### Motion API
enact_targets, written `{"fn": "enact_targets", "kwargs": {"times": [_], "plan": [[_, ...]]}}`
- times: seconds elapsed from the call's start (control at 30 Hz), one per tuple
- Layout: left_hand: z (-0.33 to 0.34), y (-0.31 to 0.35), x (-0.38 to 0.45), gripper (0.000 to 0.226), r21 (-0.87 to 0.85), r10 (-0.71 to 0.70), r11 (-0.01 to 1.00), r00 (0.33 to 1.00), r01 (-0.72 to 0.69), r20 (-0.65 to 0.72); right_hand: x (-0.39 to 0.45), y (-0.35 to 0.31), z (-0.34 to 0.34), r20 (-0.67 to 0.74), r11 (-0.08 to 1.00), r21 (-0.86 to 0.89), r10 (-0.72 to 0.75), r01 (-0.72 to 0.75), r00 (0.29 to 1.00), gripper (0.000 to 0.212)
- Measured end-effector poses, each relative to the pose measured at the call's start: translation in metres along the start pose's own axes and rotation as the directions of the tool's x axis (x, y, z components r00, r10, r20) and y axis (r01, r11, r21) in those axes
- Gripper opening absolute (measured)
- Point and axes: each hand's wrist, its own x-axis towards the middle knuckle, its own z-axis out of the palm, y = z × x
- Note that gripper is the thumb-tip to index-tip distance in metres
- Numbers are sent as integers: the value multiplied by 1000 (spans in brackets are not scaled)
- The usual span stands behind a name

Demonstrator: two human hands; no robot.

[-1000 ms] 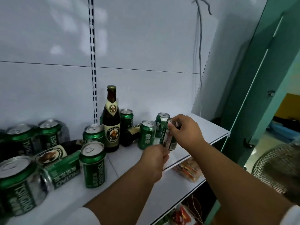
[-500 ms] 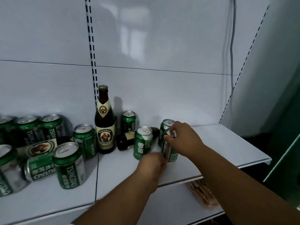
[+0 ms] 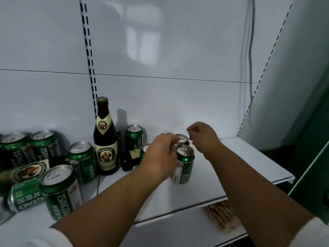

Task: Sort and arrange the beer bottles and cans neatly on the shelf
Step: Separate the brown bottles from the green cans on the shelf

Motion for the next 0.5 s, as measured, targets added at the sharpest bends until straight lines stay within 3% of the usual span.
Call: {"fn": "enact_targets", "kwargs": {"times": [0.1,0.2,0.37,0.43,0.5], "plan": [[-8,2,23,32,152,44,987,998,-52,52,27,21,-4,55,991,123,52,-59,997,23],[-11,-1,50,40,396,-5,916,986,-61,164,55,42,-2,105,986,136,85,-99,991,24],[0,-9,83,37,751,-330,660,887,-27,322,92,71,26,404,980,48,157,-192,901,17],[8,-11,90,32,790,-418,613,842,-17,343,99,77,40,488,988,22,125,-155,864,18],[13,-12,96,33,796,-444,605,837,16,320,103,80,50,554,989,20,108,-143,825,19]]}}
